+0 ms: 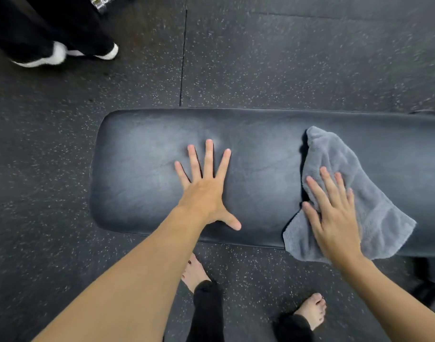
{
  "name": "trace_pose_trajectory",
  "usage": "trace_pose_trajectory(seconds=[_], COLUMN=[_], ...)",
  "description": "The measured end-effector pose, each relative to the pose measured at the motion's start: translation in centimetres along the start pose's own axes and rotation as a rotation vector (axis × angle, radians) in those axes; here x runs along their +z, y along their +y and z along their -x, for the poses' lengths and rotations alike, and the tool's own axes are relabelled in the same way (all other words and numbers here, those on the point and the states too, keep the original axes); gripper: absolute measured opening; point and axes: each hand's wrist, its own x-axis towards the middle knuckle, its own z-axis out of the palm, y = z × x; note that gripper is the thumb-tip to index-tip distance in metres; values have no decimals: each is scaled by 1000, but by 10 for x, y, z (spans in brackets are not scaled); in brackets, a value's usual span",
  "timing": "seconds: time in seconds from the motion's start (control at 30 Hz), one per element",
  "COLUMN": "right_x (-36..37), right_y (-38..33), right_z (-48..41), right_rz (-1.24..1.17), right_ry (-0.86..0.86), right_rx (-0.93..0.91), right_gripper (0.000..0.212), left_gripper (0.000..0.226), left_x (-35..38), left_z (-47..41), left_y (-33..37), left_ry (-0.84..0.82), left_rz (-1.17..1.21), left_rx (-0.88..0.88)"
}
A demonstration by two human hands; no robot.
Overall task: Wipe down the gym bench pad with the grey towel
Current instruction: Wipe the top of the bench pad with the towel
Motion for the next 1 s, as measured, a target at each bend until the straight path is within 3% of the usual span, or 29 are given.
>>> trace_pose_trajectory(seconds=[0.2,0.43,0.53,0.77,1.0], right_x=[11,37,39,24,-18], right_y=[-35,-133,-146,-104,14], right_z=[-37,-121,-139,-141,-149], right_rz=[-6,-26,5,47,16], right_ry=[41,-24,-51,-16,-5], right_rx=[-46,-407,-474,-392,-233], right_gripper=[52,51,53,51,47], left_gripper=[168,169,172,171,173], left_x=[0,-5,-8,-19,-19], left_z=[-5,-4,-2,6,8], left_y=[-2,1,4,14,20], left_ry=[-56,-100,-135,-162,-170], left_rz=[-9,-10,7,31,17], left_rx=[-11,-42,-73,-68,-116])
